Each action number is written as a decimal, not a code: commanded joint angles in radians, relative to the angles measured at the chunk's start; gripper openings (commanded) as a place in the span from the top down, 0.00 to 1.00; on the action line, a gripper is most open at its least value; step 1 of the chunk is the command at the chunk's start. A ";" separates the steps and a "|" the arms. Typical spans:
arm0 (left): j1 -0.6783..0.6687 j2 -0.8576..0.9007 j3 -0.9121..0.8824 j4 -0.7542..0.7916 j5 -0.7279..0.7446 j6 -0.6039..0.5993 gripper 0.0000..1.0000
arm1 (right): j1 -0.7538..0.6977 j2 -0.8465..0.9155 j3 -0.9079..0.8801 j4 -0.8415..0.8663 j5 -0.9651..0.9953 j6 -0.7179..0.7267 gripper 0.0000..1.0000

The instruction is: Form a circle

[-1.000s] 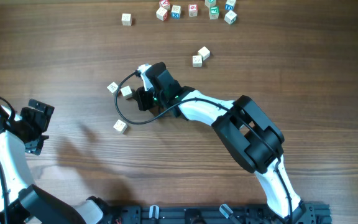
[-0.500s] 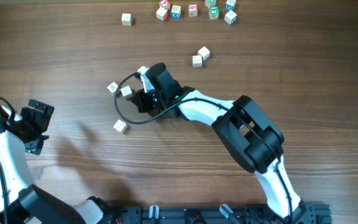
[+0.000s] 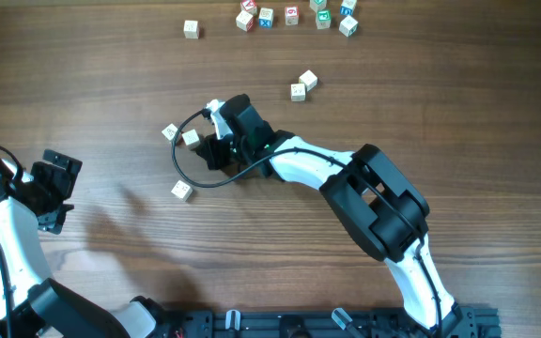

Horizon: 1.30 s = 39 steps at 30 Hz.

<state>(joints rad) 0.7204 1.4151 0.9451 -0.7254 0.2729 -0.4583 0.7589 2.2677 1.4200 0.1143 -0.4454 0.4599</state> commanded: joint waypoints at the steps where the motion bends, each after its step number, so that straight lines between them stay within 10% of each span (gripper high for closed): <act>1: 0.004 0.006 -0.005 0.000 -0.013 -0.006 0.00 | 0.013 0.020 0.008 0.012 0.000 -0.024 0.96; 39: 0.004 0.006 -0.005 0.000 -0.013 -0.006 0.00 | 0.016 0.050 0.008 0.054 0.026 -0.037 0.96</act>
<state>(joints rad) 0.7204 1.4151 0.9451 -0.7254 0.2733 -0.4583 0.7696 2.2749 1.4200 0.1608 -0.4332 0.4408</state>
